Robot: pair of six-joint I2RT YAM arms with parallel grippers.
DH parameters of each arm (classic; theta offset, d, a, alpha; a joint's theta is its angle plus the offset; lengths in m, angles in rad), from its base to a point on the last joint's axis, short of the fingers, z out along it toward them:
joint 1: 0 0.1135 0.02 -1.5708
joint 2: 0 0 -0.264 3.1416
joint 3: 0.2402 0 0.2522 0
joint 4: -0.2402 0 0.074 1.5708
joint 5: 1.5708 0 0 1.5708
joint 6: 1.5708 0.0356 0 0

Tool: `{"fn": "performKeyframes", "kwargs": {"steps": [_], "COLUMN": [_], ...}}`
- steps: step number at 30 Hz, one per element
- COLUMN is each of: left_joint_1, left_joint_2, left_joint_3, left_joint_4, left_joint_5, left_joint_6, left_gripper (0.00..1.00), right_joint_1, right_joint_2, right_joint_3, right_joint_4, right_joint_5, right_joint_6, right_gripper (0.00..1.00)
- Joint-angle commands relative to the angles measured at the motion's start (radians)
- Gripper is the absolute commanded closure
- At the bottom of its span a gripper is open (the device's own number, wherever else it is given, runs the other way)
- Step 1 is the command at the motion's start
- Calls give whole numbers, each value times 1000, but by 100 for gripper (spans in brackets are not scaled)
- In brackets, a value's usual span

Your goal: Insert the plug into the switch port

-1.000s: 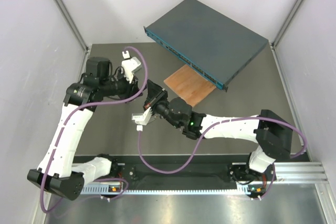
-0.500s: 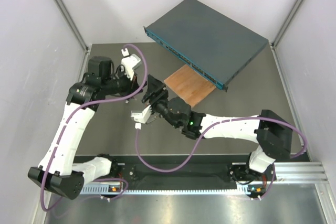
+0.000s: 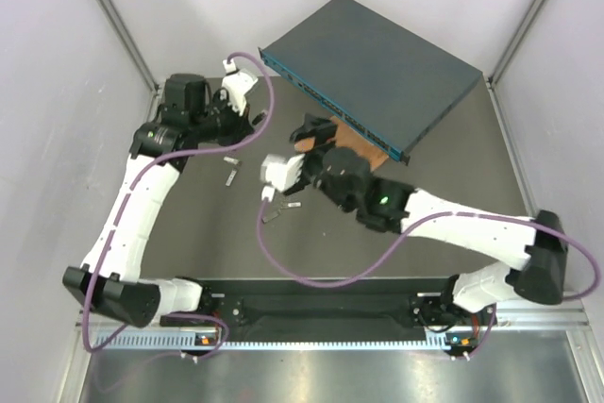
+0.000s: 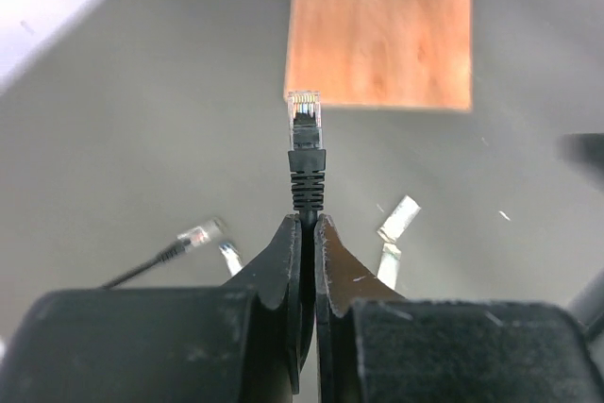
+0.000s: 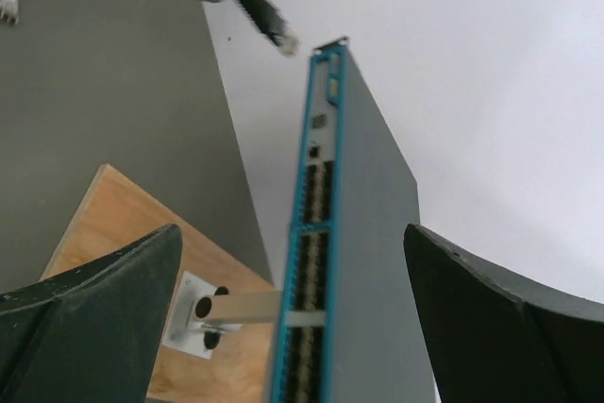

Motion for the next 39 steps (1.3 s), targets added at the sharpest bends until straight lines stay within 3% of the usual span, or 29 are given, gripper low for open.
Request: {"fn": "performKeyframes", "kwargs": {"steps": [1,5,10,14,19,25,28,31,34,39], "left_joint_1": [19,38,35,33,30,15,6,3,3,1], "left_joint_2": [91,199,291,333,354,386,389,389,394,389], "left_joint_3": [129,241,272,281,269,272,263,252,244,227], "left_joint_4": [45,8,54,67,156,164,184,210,218,207], "left_joint_5": [21,136,173,201,227,256,262,270,278,276], "left_joint_6": [104,182,179,170,127,122,104,87,81,75], "left_gripper": [100,100,100,100,100,100,100,100,100,100], "right_joint_1": [-69,-240,-460,-748,-1070,-1464,-1543,-1551,-1552,-1537], "right_joint_2": [-115,-159,-235,-297,-331,-272,-232,-244,-245,-201], "right_joint_3": [212,383,453,420,365,257,184,55,-68,-137], "right_joint_4": [-333,-596,-673,-714,-766,-797,-764,-565,-251,-23], "right_joint_5": [-90,-345,-542,-728,-914,-1257,-1349,-1411,-1458,-1466], "right_joint_6": [370,715,969,1231,1438,1639,1711,1849,2016,2132], "right_gripper": [0,0,0,0,0,0,0,0,0,0]}}
